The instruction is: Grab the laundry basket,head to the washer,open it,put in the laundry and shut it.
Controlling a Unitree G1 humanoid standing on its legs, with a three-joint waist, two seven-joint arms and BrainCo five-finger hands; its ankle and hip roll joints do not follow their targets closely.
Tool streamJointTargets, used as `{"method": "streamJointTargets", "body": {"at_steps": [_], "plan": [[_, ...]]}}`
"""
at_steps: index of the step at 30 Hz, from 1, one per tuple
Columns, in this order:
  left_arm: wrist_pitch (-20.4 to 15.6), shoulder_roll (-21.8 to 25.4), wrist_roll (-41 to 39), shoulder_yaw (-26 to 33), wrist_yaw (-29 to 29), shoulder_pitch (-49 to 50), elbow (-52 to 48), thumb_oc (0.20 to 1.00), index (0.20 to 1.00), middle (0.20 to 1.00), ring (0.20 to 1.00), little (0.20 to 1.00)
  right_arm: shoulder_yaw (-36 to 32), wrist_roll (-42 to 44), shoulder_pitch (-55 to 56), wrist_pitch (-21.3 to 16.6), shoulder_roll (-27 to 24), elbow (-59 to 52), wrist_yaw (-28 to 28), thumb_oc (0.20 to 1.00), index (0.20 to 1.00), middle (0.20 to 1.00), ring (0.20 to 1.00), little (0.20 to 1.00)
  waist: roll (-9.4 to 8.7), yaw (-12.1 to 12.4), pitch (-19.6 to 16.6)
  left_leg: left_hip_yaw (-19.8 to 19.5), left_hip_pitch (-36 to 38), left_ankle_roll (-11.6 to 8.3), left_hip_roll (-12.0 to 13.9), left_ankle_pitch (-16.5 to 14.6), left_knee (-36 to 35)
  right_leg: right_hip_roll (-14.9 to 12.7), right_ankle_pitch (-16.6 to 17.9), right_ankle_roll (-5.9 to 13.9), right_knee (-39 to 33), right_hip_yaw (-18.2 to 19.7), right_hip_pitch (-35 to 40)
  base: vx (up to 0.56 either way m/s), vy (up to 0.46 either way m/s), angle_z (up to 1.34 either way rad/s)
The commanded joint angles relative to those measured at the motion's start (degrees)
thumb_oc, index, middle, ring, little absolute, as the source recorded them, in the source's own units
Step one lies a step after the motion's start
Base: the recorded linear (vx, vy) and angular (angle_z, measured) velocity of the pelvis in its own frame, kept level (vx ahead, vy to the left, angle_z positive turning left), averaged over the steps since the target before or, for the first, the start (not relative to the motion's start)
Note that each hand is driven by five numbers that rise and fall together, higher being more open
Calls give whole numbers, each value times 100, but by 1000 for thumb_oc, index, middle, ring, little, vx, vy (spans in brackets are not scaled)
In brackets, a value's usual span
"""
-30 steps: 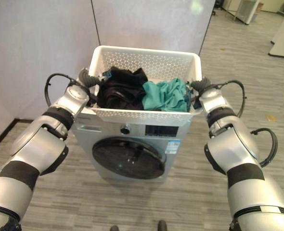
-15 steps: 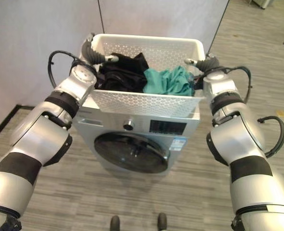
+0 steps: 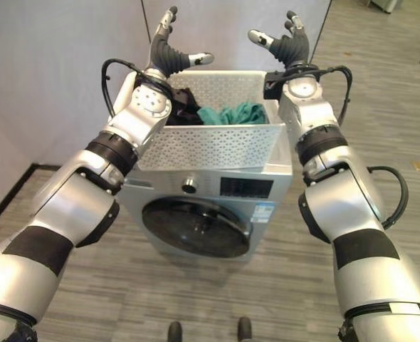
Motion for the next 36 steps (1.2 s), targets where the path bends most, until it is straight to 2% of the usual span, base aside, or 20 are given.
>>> {"method": "streamJointTargets", "body": {"at_steps": [1,5,6,7,8,9,11,12,13,15,16,17,19,20,22,24,29,32,33,36], "plan": [[-411,129,121,-95,233,-777,161,1000,1000,1000,1000,1000,50,18,-777,-421,-669,240,-65,1000,1000,1000,1000,1000,112,171,159,87,661,-96,46,-698,31,-349,-616,490,85,-175,718,2,-38,3],[-451,358,157,-1,252,-540,-391,1000,1000,1000,1000,1000,115,-212,-547,-428,-1130,-68,-94,1000,1000,1000,1000,1000,114,171,140,50,677,-107,73,-707,31,-326,-682,462,131,-207,741,-13,-59,4],[-470,571,352,9,268,-370,-852,1000,1000,1000,1000,1000,169,-452,-342,-416,-1431,-379,-81,1000,1000,1000,1000,1000,117,182,150,40,686,-108,85,-708,31,-310,-717,440,158,-217,745,-17,-36,3],[-457,573,361,11,273,-350,-877,1000,1000,1000,1000,1000,158,-460,-319,-409,-1432,-399,-89,1000,1000,1000,1000,1000,115,181,145,38,688,-109,86,-709,31,-309,-720,439,161,-218,748,-34,-73,3],[-475,927,722,110,238,73,-1709,1000,1000,1000,1000,1000,75,-684,77,-428,-1818,-1002,-56,1000,1000,1000,1000,1000,121,196,168,22,691,-103,102,-713,31,-296,-757,416,165,-229,767,-17,-39,3],[-450,935,738,118,241,116,-1759,1000,1000,1000,1000,1000,52,-698,123,-417,-1818,-1040,-67,1000,1000,1000,1000,1000,118,195,155,21,697,-103,104,-714,31,-295,-758,415,165,-231,773,-65,-80,8],[-420,1472,1225,477,76,953,-2860,1000,1000,1000,1000,1000,-416,-1069,1061,-475,-2351,-2126,-20,1000,1000,1000,1000,1000,115,215,180,6,689,-88,125,-689,31,-268,-769,375,159,-239,776,-42,-70,10],[-400,1472,1235,474,74,993,-2895,1000,1000,1000,1000,1000,-454,-1085,1128,-461,-2346,-2167,-30,1000,1000,1000,1000,1000,107,220,159,6,723,-95,133,-739,31,-261,-806,381,151,-239,813,-19,-69,11],[-365,1815,1620,821,56,1592,-3530,1000,1000,1000,1000,1000,-931,-1204,1886,-521,-2601,-2784,50,1000,1000,1000,1000,1000,100,245,164,0,716,-77,143,-713,31,-247,-787,350,133,-232,803,-36,-75,7],[-295,2081,2020,1066,134,2024,-3903,1000,1000,1000,1000,1000,-1286,-1323,2469,-555,-2698,-3219,88,1000,1000,1000,1000,1000,92,267,163,1,729,-69,156,-722,31,-233,-801,340,115,-228,815,-38,-82,-3],[-196,2524,2870,1813,249,3150,-4631,1000,1000,1000,1000,1000,-2267,-1452,3922,-697,-2747,-4099,220,1000,1000,1000,1000,1000,78,294,163,-5,773,-56,180,-738,31,-214,-820,302,59,-217,875,15,-60,-6],[-182,2519,2880,1811,242,3190,-4666,1000,1000,1000,1000,1000,-2309,-1464,3997,-682,-2737,-4146,217,1000,1000,1000,1000,1000,71,302,141,-7,791,-60,184,-764,31,-210,-839,305,53,-221,897,-25,-100,-7],[-29,2678,3533,2804,433,4465,-5243,1000,1000,1000,1000,1000,-3229,-1545,5449,-794,-2486,-4934,362,1000,1000,1000,1000,1000,44,329,155,-33,795,-61,203,-754,31,-191,-870,267,31,-243,943,-20,-86,-3],[-37,2628,3739,3478,298,5570,-5852,1000,1000,1000,1000,1000,-3827,-1677,6319,-776,-2303,-5350,439,1000,1000,1000,1000,1000,26,356,122,-75,806,-60,215,-785,31,-169,-918,244,23,-275,978,-3,-87,-3],[-103,2479,3814,4105,189,6683,-6331,1000,1000,1000,1000,1000,-4298,-1854,7135,-769,-2044,-5603,504,1000,1000,1000,1000,1000,7,394,132,-119,798,-69,234,-776,31,-143,-939,207,14,-305,993,-21,-80,2],[-227,2294,3824,4326,-38,7545,-6697,1000,1000,1000,1000,1000,-4661,-1994,7732,-763,-1757,-5835,539,1000,1000,1000,1000,1000,-13,394,147,-154,804,-84,260,-814,31,-114,-996,192,14,-311,1019,-13,-68,8],[-338,1625,3408,4168,-827,9481,-6603,1000,1000,1000,1000,1000,-4974,-2617,8982,-572,-926,-6101,602,1000,1000,1000,1000,1000,-36,366,271,-130,783,-54,301,-766,31,-68,-957,135,14,-309,987,-18,-48,5],[-244,1310,3292,3902,-1035,9989,-5729,1000,1000,1000,1000,1000,-4933,-2743,9646,-446,-408,-6196,721,1000,1000,1000,1000,1000,-53,322,319,-97,787,-43,332,-809,31,-43,-986,129,14,-270,969,-49,-42,-2],[-100,1108,3202,3530,-1149,9965,-4780,1000,1000,1000,1000,1000,-4625,-2902,9851,-326,-154,-5910,777,1000,1000,1000,1000,1000,-52,276,363,-70,821,-43,359,-825,31,-30,-1005,126,19,-245,988,-18,-26,-4],[-6,868,3002,3249,-1113,9788,-3935,1000,1000,1000,1000,1000,-4223,-2991,9804,-252,45,-5475,698,1000,1000,1000,1000,1000,-46,229,396,-52,773,-36,351,-763,31,-34,-965,120,24,-222,920,-51,-3,-3]]}}
